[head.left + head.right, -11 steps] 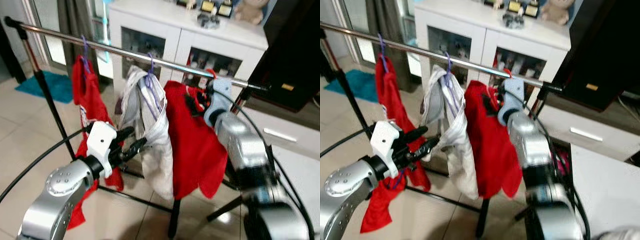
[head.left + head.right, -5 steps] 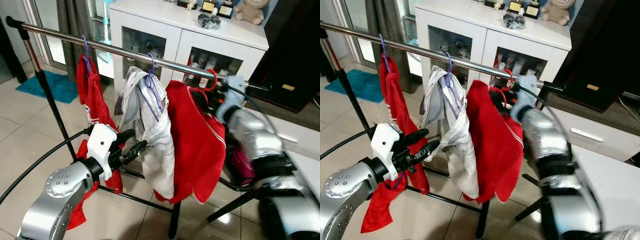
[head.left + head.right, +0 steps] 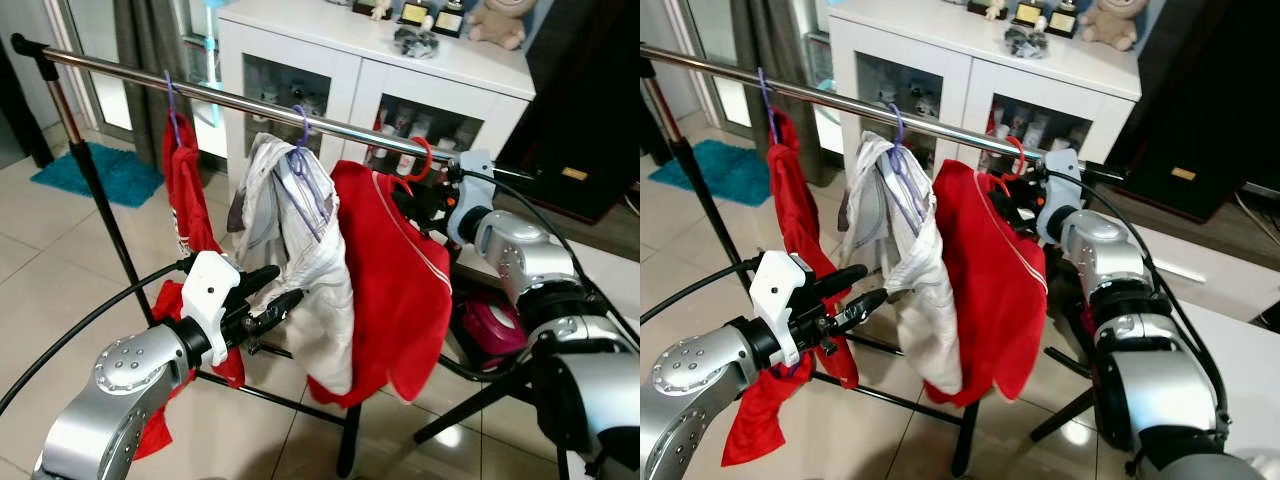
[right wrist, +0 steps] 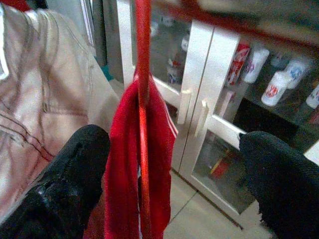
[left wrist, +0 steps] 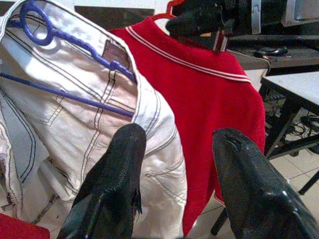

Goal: Hang hanger

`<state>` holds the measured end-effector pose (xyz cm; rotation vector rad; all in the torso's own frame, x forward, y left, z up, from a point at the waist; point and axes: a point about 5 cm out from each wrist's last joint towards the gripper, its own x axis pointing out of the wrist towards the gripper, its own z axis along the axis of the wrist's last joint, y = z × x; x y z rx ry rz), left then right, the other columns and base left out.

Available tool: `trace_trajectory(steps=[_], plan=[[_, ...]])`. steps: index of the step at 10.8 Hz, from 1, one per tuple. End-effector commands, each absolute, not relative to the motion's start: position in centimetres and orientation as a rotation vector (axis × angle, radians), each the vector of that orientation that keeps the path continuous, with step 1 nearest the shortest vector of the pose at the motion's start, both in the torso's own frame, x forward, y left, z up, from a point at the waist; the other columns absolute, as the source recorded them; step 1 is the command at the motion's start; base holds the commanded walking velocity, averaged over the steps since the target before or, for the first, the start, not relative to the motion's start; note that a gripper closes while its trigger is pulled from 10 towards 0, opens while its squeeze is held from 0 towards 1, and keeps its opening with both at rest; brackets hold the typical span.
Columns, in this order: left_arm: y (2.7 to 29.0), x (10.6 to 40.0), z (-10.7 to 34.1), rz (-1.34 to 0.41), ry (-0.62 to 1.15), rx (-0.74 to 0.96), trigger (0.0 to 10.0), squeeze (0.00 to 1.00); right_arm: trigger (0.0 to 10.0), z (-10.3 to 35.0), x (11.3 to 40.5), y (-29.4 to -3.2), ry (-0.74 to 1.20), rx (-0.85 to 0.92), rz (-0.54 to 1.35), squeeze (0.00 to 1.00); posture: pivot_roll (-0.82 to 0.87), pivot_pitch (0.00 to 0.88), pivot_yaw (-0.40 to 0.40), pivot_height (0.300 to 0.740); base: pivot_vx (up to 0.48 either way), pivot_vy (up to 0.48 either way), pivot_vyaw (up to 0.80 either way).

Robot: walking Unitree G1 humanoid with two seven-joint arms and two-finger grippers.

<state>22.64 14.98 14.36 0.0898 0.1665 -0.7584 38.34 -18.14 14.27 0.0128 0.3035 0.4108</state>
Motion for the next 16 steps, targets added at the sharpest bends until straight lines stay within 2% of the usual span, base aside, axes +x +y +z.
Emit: trace_trajectory(steps=[1, 2, 3, 11, 13, 14, 16], plan=[[14.4, 22.6, 15.0, -0.791, 0.144, 0.094, 10.0, 0.00, 8.5, 14.8, 38.6, -18.9, 0.292, 0.001, 0.397, 0.00, 0.03, 0.000, -0.136, 0.740, 0.000, 0.000, 0.00], [14.4, 22.6, 15.0, -0.792, 0.143, 0.091, 10.0, 0.00, 2.1, 15.0, 38.8, -19.0, 0.288, 0.005, 0.379, 0.00, 0.02, 0.000, -0.135, 0.740, 0.000, 0.000, 0.00], [14.4, 22.6, 15.0, -0.794, 0.144, 0.090, 10.0, 0.00, 0.0, 15.1, 39.0, -19.2, 0.286, 0.005, 0.365, 0.00, 0.02, 0.000, -0.135, 0.740, 0.000, 0.000, 0.00], [14.3, 22.7, 15.0, -0.806, 0.149, 0.094, 10.0, 0.00, 0.0, 14.4, 39.2, -18.9, 0.327, -0.007, 0.331, 0.00, 0.03, 0.000, -0.131, 0.740, 0.000, 0.000, 0.00], [14.2, 22.8, 15.0, -0.814, 0.146, 0.098, 10.0, 0.00, 2.1, 14.2, 39.2, -18.5, 0.350, -0.014, 0.342, 0.00, 0.03, 0.000, -0.131, 0.740, 0.000, 0.000, 0.00], [14.2, 22.8, 15.0, -0.816, 0.145, 0.099, 10.0, 0.00, 2.2, 14.0, 39.1, -18.4, 0.363, -0.013, 0.346, 0.00, 0.03, 0.000, -0.131, 0.740, 0.000, 0.000, 0.00], [14.1, 22.8, 15.0, -0.816, 0.144, 0.101, 10.0, 0.00, 0.0, 13.8, 39.1, -17.9, 0.364, -0.010, 0.375, 0.00, 0.03, 0.000, -0.135, 0.740, 0.000, 0.000, 0.00]])
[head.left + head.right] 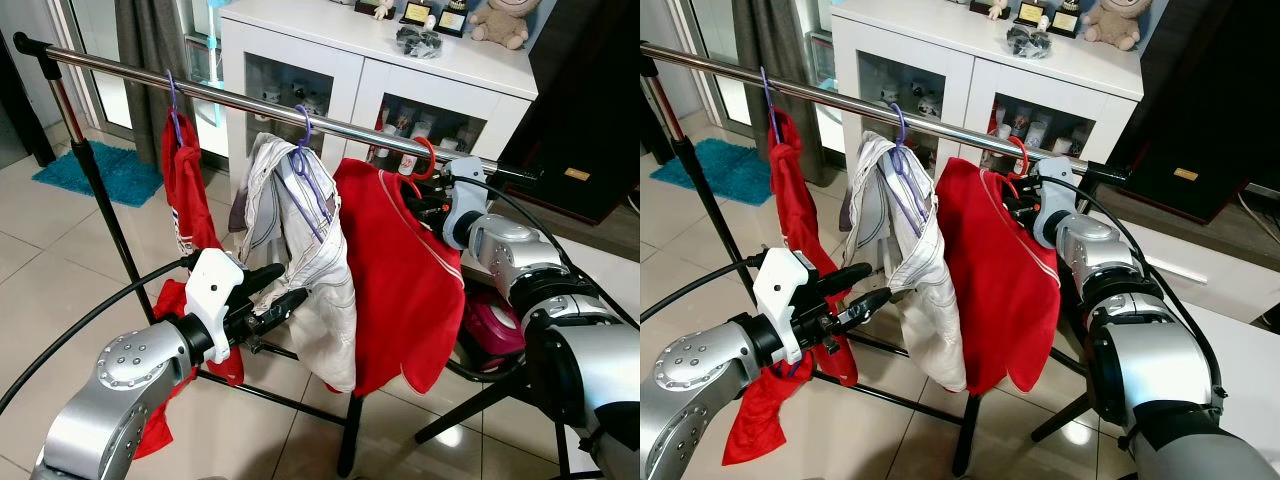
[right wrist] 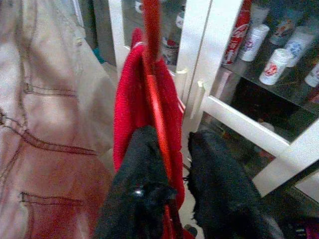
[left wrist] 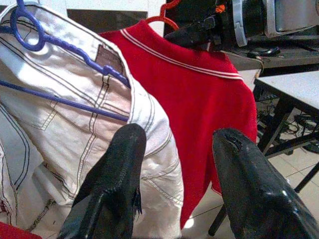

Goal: Hang hanger

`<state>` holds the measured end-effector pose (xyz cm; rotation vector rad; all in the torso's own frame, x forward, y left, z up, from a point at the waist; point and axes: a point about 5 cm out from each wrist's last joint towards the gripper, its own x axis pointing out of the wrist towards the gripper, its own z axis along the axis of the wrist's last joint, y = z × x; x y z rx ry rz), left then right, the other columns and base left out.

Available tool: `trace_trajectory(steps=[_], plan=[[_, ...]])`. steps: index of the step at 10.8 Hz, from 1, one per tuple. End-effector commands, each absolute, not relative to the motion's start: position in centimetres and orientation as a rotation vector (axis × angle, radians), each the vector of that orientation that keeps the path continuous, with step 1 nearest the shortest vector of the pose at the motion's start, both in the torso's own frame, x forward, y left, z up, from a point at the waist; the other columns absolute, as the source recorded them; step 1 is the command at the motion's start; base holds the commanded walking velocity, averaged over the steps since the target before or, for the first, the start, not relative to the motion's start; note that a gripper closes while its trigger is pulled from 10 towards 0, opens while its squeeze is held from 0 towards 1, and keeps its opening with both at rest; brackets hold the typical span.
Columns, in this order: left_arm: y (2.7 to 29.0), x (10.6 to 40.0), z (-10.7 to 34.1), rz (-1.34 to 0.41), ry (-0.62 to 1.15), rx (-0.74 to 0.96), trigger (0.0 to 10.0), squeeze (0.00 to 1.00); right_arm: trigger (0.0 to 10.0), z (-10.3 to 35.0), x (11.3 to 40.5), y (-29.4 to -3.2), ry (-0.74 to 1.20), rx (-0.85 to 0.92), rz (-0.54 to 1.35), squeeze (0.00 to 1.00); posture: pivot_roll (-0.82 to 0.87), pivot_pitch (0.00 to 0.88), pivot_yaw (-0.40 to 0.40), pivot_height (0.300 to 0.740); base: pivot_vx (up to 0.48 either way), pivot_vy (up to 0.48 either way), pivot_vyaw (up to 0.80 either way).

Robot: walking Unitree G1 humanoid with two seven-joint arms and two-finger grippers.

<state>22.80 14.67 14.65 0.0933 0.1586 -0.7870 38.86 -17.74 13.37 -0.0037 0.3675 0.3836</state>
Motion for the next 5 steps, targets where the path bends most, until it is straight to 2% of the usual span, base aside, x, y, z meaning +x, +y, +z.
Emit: trace_trajectory(steps=[1, 5], plan=[[14.14, 22.79, 14.92, -0.813, 0.143, 0.098, 10.0, 0.00, 0.0, 13.77, 39.00, -17.93, 0.356, 0.004, 0.385, 0.00, 0.04, 0.000, -0.140, 0.740, 0.000, 0.000, 0.00], [14.11, 22.68, 14.53, -0.797, 0.148, 0.073, 10.0, 0.00, 0.0, 12.86, 38.46, -17.87, 0.365, 0.077, 0.405, 0.00, 0.03, 0.000, -0.131, 0.740, 0.000, 0.000, 0.00]])
